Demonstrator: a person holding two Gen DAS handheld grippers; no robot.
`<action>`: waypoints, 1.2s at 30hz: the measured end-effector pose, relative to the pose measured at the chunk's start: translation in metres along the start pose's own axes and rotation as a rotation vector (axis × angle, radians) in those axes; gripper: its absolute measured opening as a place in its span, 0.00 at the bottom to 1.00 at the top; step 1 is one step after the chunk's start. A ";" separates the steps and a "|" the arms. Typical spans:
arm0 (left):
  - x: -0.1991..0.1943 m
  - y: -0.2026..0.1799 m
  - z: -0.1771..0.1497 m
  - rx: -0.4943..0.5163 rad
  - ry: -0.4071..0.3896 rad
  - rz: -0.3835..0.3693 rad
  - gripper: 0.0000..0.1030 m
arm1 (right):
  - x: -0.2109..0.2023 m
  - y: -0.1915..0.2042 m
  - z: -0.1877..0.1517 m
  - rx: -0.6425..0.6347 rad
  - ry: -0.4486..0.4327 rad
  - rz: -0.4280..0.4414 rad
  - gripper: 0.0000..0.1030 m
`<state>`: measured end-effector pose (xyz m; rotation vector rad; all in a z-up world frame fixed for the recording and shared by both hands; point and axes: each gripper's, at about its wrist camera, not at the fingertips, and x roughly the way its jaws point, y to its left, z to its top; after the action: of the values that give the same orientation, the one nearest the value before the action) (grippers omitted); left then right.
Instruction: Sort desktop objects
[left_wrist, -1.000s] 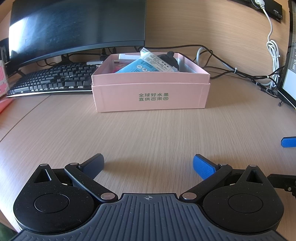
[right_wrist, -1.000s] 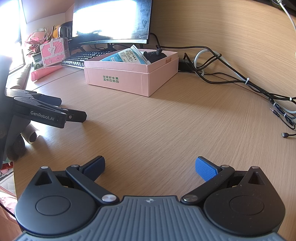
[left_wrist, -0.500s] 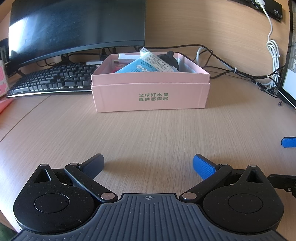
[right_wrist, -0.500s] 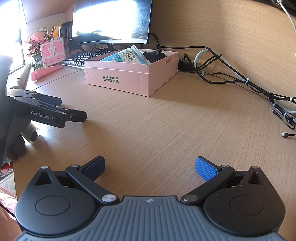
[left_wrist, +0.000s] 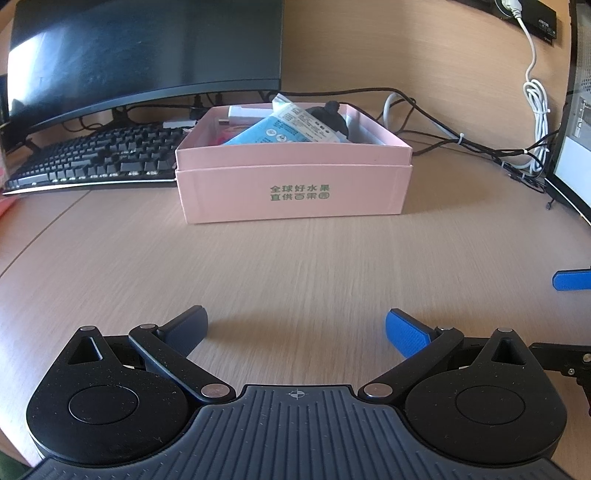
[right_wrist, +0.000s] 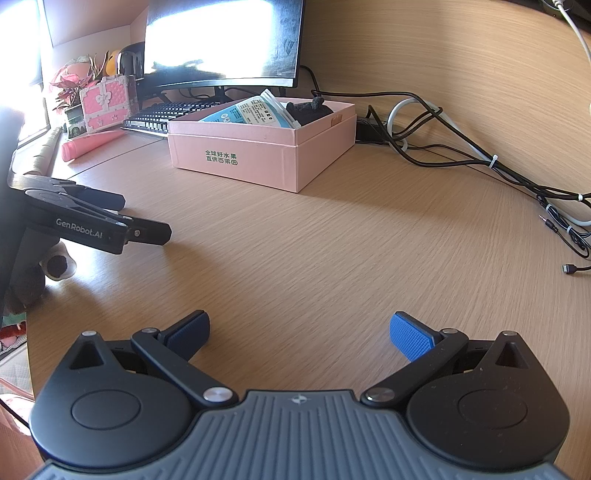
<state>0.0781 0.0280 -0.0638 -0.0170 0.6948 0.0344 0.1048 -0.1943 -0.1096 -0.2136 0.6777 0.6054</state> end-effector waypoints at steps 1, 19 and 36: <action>0.000 -0.001 0.000 0.007 0.001 0.006 1.00 | 0.000 0.000 0.000 0.000 0.000 0.000 1.00; -0.003 -0.001 -0.002 0.001 -0.006 0.019 1.00 | 0.000 0.000 0.000 0.000 0.000 0.000 1.00; -0.003 0.000 -0.002 0.000 -0.006 0.014 1.00 | -0.001 0.000 0.000 0.000 0.000 0.000 1.00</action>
<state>0.0745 0.0281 -0.0640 -0.0123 0.6885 0.0476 0.1039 -0.1945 -0.1092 -0.2137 0.6778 0.6052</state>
